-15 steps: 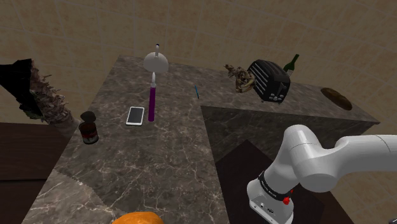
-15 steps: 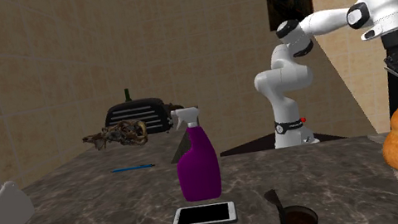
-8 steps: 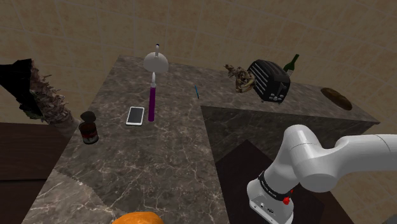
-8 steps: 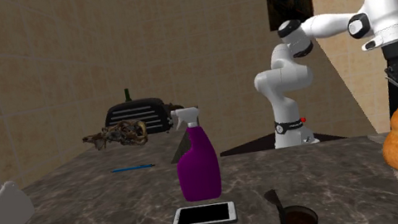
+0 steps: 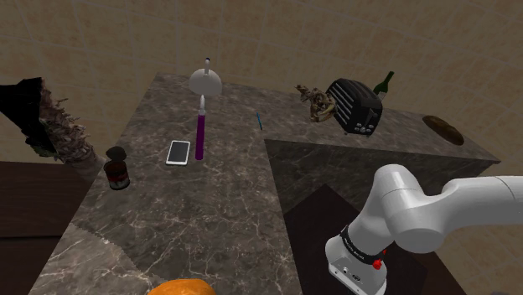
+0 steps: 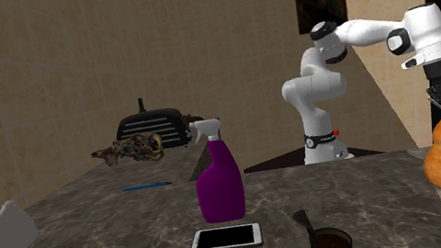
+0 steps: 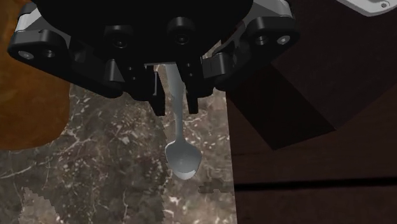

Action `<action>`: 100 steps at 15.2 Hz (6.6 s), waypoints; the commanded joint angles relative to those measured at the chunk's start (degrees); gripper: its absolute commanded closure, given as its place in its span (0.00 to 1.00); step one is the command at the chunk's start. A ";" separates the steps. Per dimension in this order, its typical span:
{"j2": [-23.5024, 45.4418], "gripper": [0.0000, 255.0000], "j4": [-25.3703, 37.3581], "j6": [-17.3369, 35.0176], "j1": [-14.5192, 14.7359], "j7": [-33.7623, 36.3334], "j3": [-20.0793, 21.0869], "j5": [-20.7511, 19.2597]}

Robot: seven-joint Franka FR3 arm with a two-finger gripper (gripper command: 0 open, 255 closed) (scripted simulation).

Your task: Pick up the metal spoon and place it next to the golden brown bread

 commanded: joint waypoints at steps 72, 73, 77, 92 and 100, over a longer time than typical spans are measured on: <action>-3.72 1.00 -11.58 10.07 3.63 3.18 7.90 9.40; -4.12 1.00 -11.49 9.36 3.97 3.53 6.82 8.43; -5.66 1.00 -10.91 6.50 5.02 4.76 2.70 4.69; -9.75 1.00 -6.07 -3.85 5.59 7.62 -10.23 -7.14; -10.40 1.00 -2.08 -8.83 4.62 8.50 -15.71 -12.20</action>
